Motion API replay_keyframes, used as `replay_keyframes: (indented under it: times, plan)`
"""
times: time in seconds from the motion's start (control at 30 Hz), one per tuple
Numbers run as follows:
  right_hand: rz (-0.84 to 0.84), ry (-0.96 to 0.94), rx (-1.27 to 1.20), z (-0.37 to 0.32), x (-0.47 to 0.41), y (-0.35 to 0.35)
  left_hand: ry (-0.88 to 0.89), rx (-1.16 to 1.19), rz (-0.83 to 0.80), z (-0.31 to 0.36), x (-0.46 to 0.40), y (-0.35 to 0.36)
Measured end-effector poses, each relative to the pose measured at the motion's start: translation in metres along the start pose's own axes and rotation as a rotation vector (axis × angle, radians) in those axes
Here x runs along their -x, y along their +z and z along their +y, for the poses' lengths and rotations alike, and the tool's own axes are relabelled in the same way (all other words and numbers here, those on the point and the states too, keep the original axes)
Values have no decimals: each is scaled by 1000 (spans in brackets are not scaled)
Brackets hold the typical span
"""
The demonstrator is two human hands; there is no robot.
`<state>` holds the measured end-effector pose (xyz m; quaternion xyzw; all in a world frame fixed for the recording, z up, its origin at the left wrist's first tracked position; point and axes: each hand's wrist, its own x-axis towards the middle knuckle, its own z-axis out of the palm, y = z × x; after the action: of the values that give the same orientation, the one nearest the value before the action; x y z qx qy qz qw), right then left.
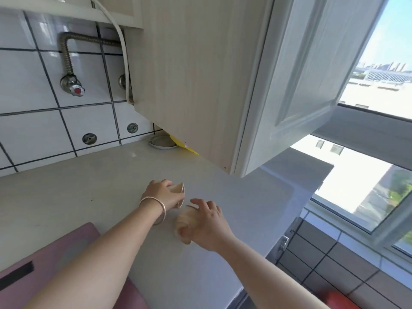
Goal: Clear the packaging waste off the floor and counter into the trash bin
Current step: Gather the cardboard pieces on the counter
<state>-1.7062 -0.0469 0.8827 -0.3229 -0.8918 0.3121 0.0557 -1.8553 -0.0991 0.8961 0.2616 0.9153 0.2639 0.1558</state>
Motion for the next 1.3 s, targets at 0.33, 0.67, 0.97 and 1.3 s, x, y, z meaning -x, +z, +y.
replay_keyframes:
  times: [0.33, 0.67, 0.97, 1.3]
  plan:
    - [280, 165, -82, 72, 56, -52, 161, 86, -82, 51, 68, 23]
    - [498, 349, -105, 192, 185, -131, 430, 196, -135, 175, 183, 120]
    - [644, 680, -106, 356, 358, -196, 631, 159, -398, 310, 320, 294]
    - [812, 1099, -172, 513, 508, -219, 876, -7, -793, 435, 463, 478]
